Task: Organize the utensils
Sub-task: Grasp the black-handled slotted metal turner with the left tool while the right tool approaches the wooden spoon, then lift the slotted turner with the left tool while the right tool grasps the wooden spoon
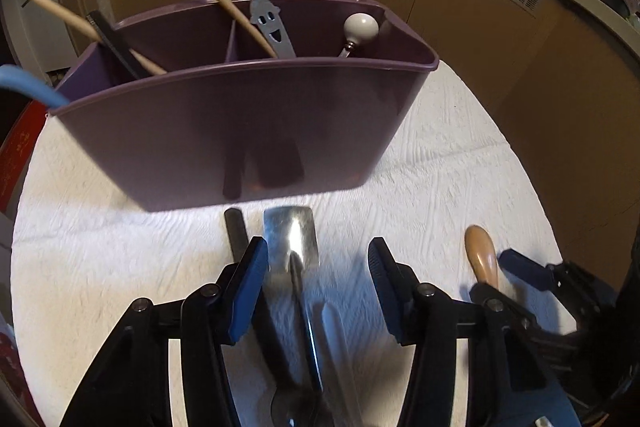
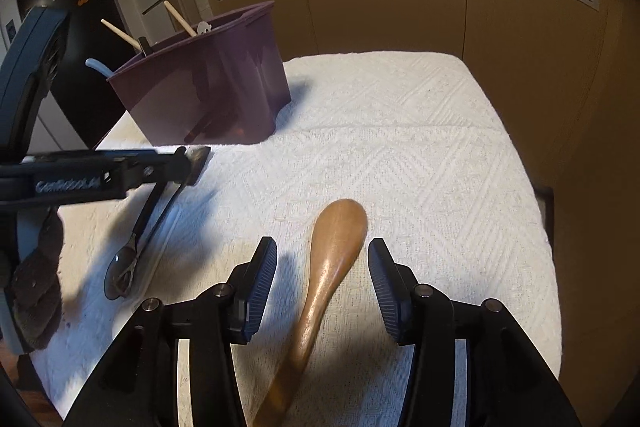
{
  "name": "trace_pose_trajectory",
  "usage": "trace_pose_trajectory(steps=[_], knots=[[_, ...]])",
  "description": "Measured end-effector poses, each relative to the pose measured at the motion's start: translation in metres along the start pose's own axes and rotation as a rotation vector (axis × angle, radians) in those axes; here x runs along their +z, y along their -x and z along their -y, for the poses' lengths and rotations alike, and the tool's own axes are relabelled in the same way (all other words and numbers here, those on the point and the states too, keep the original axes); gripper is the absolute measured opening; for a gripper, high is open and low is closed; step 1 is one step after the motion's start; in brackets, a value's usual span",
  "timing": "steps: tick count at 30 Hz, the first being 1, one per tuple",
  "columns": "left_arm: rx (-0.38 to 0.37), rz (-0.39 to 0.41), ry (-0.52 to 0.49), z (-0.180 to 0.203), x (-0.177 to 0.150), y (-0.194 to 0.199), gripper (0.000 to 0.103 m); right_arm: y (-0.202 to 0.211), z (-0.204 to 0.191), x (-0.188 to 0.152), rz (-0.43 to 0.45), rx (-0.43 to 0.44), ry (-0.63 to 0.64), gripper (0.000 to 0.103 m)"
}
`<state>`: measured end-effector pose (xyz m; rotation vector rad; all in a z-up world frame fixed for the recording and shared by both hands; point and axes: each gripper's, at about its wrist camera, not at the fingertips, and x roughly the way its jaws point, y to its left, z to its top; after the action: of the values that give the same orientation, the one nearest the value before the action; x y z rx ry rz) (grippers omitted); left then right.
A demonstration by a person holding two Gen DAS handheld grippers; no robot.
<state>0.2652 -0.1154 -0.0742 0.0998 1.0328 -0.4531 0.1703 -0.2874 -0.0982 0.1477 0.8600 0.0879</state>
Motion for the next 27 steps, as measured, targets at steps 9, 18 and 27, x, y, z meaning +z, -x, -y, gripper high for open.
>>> trace_pose_trajectory(steps=[9,18,27], knots=[[0.043,-0.048,0.030,-0.006,0.013,-0.031,0.047,-0.003,0.002,-0.001,-0.002,0.036,-0.019,0.061],[0.064,-0.078,-0.063,-0.005,0.024,-0.039,0.043,-0.003,0.003,-0.001,-0.005,0.048,-0.025,0.068],[0.090,-0.070,-0.059,-0.007,0.020,-0.032,0.030,-0.006,0.001,-0.002,-0.012,0.053,-0.020,0.076]])
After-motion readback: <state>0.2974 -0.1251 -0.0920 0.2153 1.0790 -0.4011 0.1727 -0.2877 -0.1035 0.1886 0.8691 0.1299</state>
